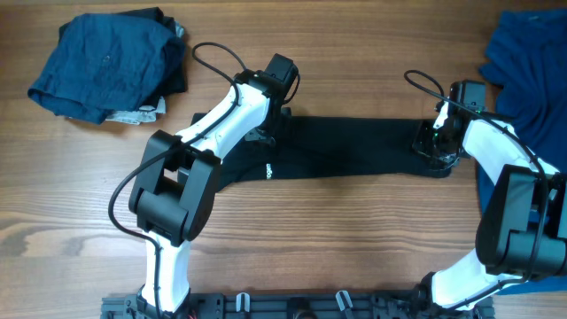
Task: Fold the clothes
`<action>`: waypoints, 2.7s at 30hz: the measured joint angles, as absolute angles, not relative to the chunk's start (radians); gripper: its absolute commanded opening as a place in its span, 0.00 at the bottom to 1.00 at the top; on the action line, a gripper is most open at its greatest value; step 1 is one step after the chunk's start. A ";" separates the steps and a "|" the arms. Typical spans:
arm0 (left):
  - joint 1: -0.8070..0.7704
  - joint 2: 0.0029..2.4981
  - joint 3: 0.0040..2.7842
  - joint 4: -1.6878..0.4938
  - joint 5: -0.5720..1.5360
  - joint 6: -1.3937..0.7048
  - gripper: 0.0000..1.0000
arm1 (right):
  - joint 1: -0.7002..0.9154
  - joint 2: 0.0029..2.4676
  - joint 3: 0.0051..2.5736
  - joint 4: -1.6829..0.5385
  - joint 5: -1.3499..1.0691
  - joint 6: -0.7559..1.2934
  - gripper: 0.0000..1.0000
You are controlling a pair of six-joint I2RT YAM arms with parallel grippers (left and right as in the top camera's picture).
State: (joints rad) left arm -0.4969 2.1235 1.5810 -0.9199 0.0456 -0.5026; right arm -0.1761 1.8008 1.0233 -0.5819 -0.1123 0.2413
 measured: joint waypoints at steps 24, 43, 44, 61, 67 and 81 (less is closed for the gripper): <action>-0.498 2.059 1.574 -0.997 -0.041 -0.540 0.52 | -0.176 1.801 1.023 -0.574 -0.112 0.242 0.11; -0.497 2.053 1.493 -1.007 -0.078 -0.560 0.04 | -0.176 1.801 1.023 -0.574 -0.112 0.242 0.11; -0.497 2.046 1.492 -1.027 -0.078 -0.560 0.04 | -0.176 1.801 1.023 -0.574 -0.112 0.242 0.11; -0.513 1.999 1.455 -1.097 -0.078 -0.560 0.04 | -0.176 1.801 1.069 -0.706 -0.112 0.198 0.07; -0.513 1.999 1.438 -1.098 -0.080 -0.559 0.04 | -0.176 1.777 1.159 -0.843 -0.056 0.196 0.08; -0.494 1.866 1.491 -0.936 -0.085 -0.559 0.17 | -0.046 1.704 1.170 -0.667 -0.600 0.003 0.04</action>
State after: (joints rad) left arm -0.4938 1.8656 1.4914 -0.9360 -0.0853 -0.5591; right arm -0.0456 1.7042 1.1698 -0.6674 -0.6003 0.0032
